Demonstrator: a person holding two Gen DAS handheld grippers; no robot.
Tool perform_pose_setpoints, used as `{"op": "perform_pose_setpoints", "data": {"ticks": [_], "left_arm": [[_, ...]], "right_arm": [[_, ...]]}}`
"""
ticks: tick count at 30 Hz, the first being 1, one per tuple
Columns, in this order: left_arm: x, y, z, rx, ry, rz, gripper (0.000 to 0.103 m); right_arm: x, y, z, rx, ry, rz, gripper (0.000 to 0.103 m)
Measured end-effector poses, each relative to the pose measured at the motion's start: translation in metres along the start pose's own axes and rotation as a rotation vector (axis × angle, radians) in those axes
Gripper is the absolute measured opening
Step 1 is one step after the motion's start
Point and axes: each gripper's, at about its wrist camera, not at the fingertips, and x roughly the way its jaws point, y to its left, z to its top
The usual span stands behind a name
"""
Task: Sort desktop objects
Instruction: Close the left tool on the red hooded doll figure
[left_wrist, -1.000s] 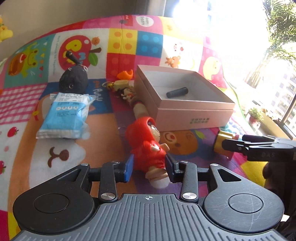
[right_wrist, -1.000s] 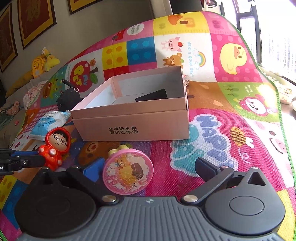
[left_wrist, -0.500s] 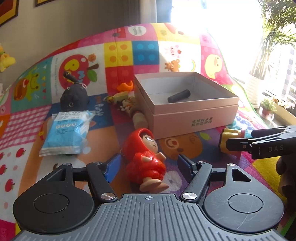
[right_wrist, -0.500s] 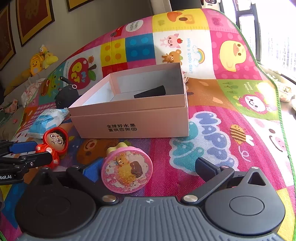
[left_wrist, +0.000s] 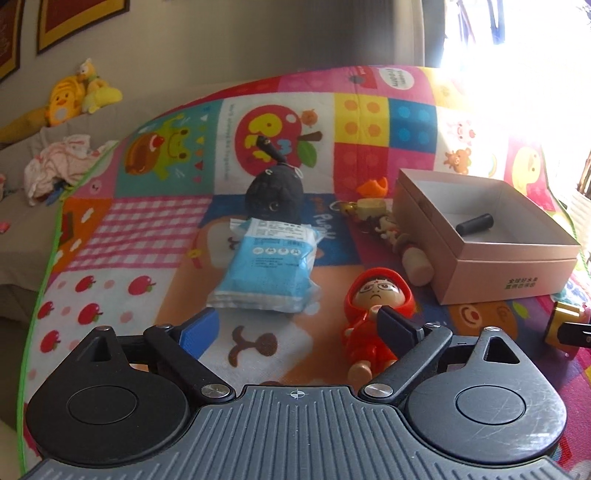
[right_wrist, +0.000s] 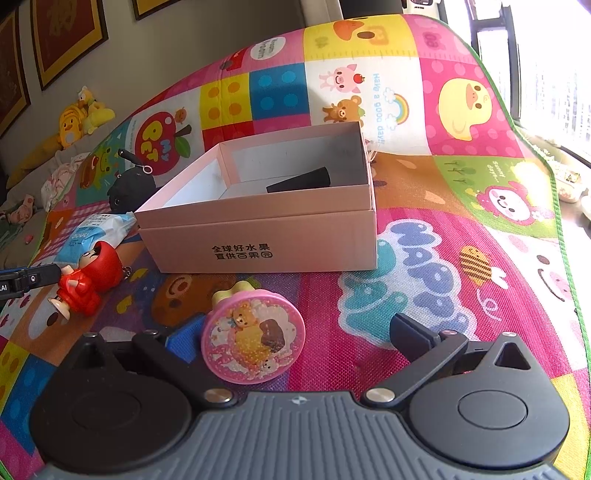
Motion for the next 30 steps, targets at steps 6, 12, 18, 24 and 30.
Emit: {"op": "perform_pose_setpoints", "data": {"ticks": [6, 12, 18, 24, 30], "left_arm": [[0.004, 0.006, -0.007, -0.021, 0.046, -0.004, 0.097], [-0.003, 0.008, -0.014, -0.084, 0.045, -0.109, 0.100], [-0.011, -0.015, -0.017, -0.012, 0.030, -0.215, 0.101], [-0.006, -0.028, -0.024, 0.019, 0.059, -0.233, 0.102], [0.000, -0.030, -0.026, 0.021, 0.073, -0.189, 0.102]], "right_arm": [[-0.005, 0.017, -0.002, -0.118, -0.019, 0.015, 0.103], [-0.004, 0.034, -0.005, -0.187, 0.022, 0.095, 0.078], [-0.007, 0.031, 0.005, -0.187, 0.025, 0.077, 0.056], [-0.018, 0.051, 0.005, -0.381, 0.005, -0.020, 0.056], [-0.022, 0.065, -0.008, -0.478, -0.018, -0.037, 0.054]]}}
